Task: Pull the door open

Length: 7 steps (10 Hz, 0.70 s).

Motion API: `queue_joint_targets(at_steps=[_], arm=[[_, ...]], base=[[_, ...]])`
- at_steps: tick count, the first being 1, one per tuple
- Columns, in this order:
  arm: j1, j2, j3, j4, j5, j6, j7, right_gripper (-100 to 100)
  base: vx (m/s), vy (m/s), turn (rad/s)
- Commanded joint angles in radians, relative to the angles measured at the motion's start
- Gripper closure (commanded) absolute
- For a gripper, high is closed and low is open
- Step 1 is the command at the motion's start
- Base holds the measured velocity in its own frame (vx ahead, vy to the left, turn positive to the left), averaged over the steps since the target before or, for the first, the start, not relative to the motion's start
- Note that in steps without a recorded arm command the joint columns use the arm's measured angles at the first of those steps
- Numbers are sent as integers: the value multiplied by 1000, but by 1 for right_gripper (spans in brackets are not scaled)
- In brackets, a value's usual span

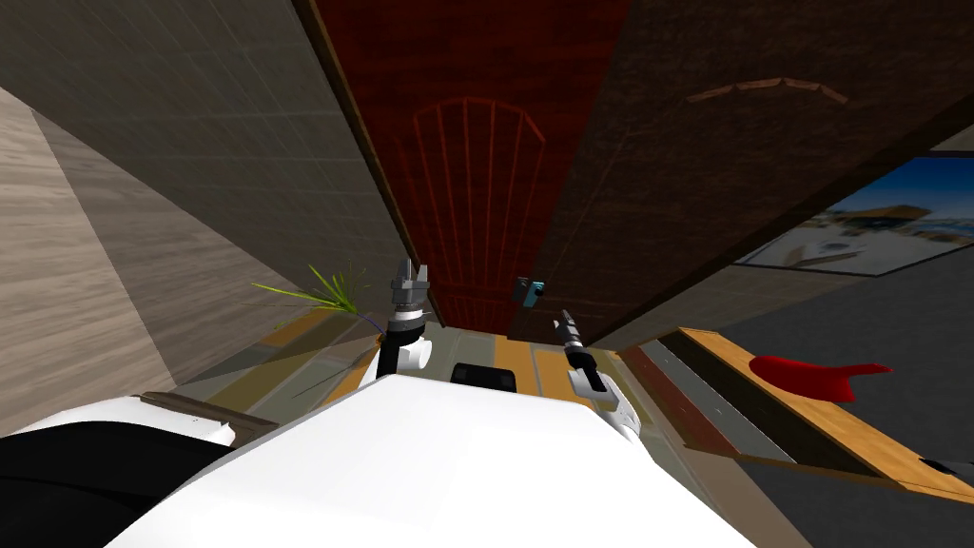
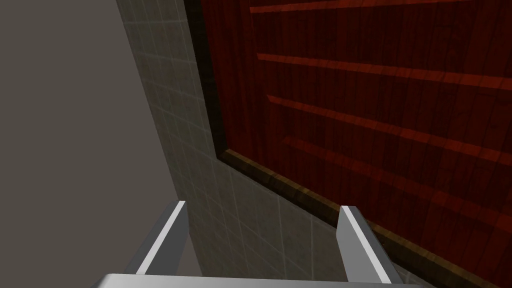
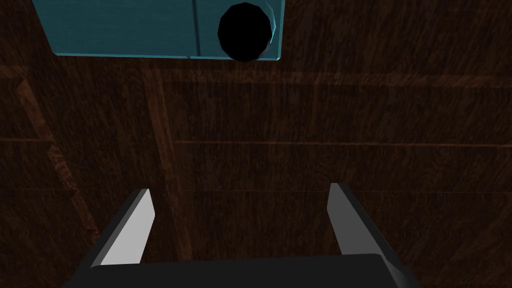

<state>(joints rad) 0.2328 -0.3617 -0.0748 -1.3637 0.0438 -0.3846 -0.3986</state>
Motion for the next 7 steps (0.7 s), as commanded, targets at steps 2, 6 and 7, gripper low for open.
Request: queue_joint_targets(at_steps=[2,6,7], arm=[[-13,-7,-39,51,-8,6,14,-100],[-47,10,-25,53,-6,4,21,-100],[-57,16,-16,50,-4,2,21,-100]], base=[[77,-68,-79],[189,-21,69],[178,94,106]])
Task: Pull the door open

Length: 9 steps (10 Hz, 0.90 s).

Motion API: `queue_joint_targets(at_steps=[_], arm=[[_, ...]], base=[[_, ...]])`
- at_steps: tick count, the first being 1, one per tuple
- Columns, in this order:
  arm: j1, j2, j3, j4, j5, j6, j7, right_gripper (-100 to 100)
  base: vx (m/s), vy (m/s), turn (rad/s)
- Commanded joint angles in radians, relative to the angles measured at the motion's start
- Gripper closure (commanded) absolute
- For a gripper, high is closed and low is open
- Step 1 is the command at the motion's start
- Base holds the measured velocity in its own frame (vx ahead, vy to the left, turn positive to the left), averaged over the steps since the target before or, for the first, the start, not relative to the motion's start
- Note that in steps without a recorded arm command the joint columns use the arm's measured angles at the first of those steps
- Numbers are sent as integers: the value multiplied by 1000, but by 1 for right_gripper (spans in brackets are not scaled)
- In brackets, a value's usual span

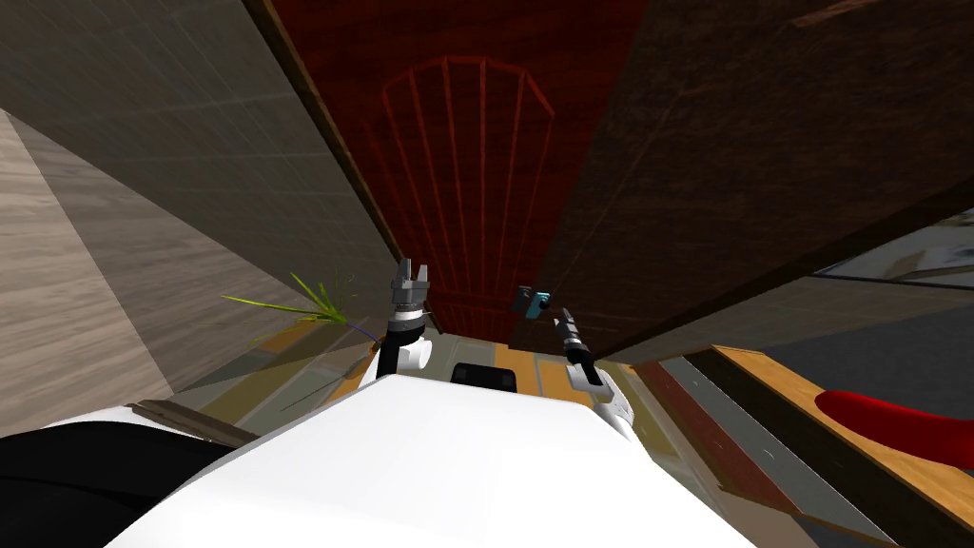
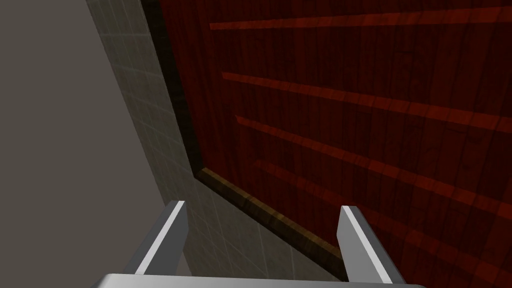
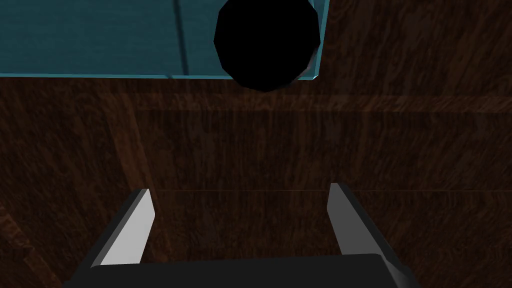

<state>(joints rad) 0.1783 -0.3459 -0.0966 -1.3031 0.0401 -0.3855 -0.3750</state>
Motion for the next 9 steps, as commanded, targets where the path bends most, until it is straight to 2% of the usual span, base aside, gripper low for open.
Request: queue_joint_targets(at_steps=[1,2,3,4,9], arm=[[-13,6,16,-15,2,1,-1,-100],[-23,13,26,-20,4,-1,-1,-100],[-18,16,19,-13,4,-4,4,-100],[-18,16,19,-13,4,-4,4,100],[-18,16,19,-13,4,-4,4,100]], base=[[171,116,138],[197,115,146],[91,50,27],[-12,-4,-26],[-17,-7,6]])
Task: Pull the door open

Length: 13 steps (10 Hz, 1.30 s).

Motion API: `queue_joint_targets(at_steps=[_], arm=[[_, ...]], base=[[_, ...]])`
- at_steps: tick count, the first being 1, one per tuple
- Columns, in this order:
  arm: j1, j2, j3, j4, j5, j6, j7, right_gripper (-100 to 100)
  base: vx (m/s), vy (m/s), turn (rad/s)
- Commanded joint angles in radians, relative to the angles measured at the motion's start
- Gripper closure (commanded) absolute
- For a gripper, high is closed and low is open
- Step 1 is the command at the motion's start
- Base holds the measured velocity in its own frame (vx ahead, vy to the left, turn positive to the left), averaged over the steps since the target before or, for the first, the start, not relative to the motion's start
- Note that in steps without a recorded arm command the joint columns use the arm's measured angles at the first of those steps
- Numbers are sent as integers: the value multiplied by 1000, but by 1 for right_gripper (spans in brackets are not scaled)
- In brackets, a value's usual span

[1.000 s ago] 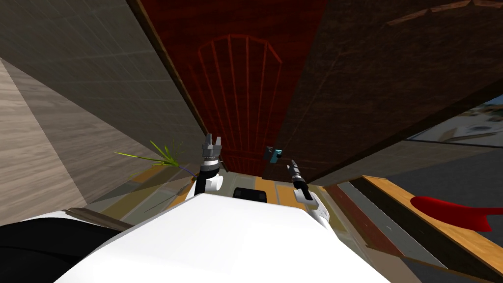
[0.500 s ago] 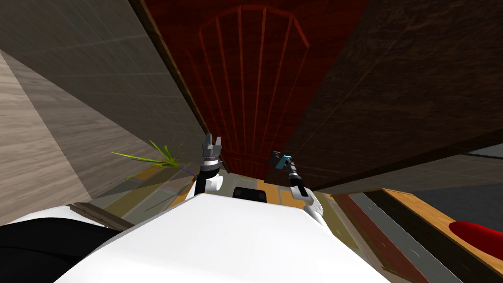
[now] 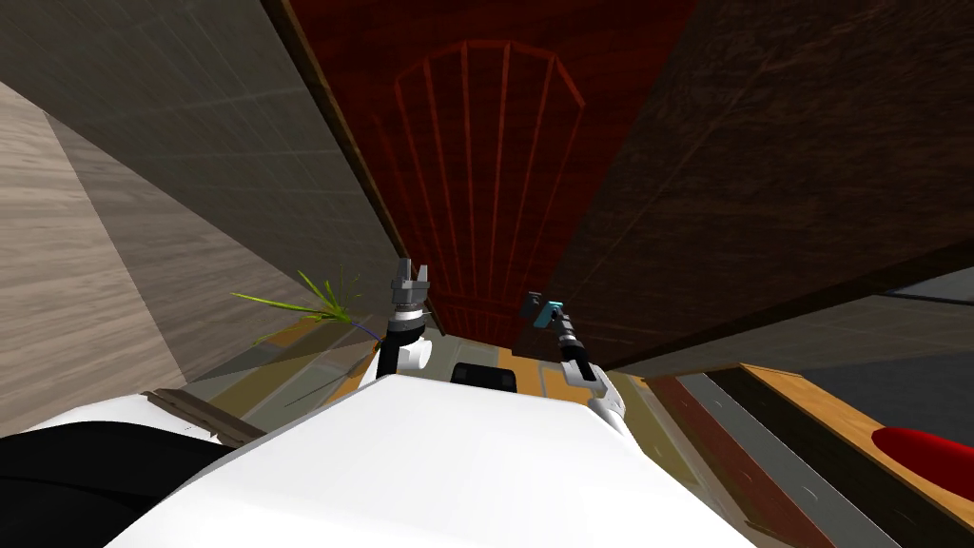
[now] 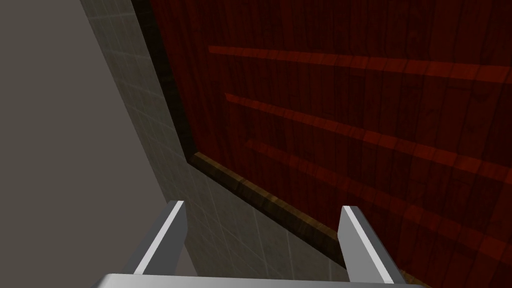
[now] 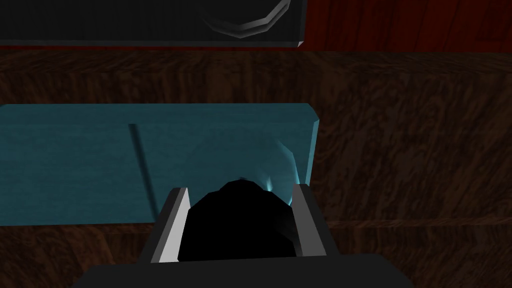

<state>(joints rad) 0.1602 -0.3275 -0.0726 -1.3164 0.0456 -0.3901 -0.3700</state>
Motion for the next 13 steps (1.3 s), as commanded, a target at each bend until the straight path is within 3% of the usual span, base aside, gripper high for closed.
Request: queue_joint_targets(at_steps=[1,6,7,8,13], arm=[[17,-11,-14,7,-3,1,-3,100],[60,-46,-30,12,-8,-7,-22,100],[63,-45,-3,-14,1,-15,-30,-100],[63,-45,-3,-14,1,-15,-30,-100],[116,-77,68,-96,17,-52,-81,-100]], base=[[-111,-36,-47],[-178,-63,-55],[-229,-66,85],[-152,-44,55],[-143,-33,70]])
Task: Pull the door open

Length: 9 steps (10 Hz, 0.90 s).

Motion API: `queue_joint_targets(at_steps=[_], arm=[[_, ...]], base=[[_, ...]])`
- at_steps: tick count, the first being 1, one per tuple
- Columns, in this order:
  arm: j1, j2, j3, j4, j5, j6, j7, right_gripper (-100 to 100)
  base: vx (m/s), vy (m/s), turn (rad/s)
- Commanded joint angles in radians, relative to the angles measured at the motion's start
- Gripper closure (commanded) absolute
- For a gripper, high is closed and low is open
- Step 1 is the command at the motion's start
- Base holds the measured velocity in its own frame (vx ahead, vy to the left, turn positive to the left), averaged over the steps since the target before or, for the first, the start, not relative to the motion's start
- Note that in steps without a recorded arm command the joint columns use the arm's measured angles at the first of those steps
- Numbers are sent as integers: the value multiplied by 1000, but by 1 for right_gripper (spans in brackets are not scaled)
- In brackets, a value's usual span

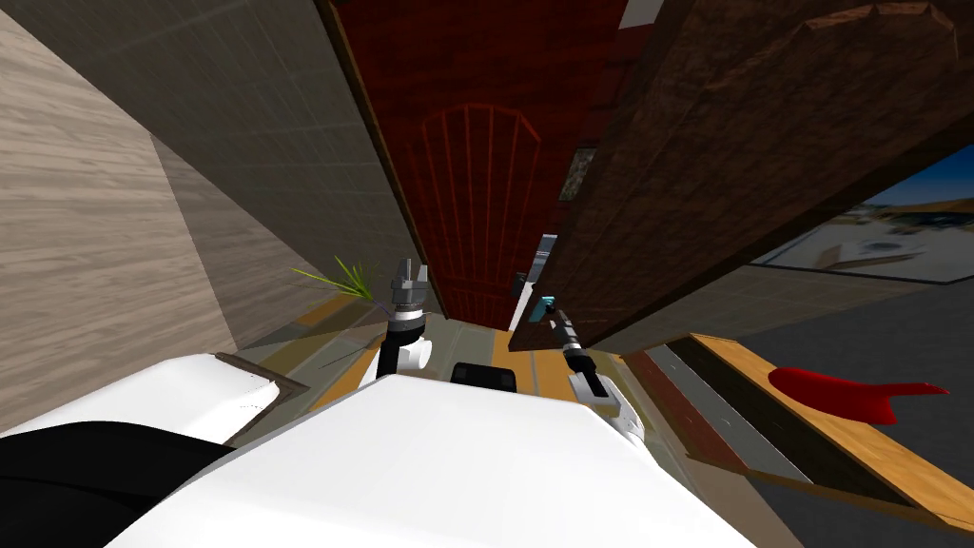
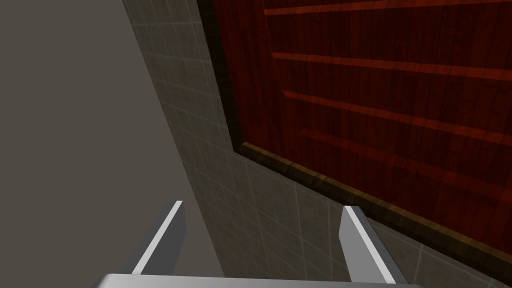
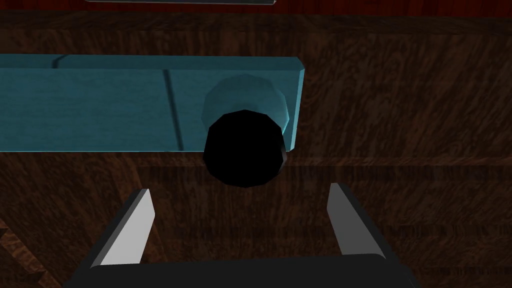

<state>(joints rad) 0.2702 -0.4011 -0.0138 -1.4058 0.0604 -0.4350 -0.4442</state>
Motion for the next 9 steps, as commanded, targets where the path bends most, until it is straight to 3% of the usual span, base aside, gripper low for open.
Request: queue_joint_targets(at_steps=[1,2,6,7,8,9], arm=[[15,-9,22,-20,5,-14,-16,-100],[10,-6,13,-17,3,-4,-10,-100],[-25,8,4,7,-1,8,1,-100],[-20,4,6,2,-1,7,-2,-100],[-20,4,6,2,-1,7,-2,100],[-20,4,6,2,-1,7,-2,100]], base=[[-204,-57,57],[-86,-24,6],[161,11,43],[79,10,10],[0,0,0],[-23,-6,7]])
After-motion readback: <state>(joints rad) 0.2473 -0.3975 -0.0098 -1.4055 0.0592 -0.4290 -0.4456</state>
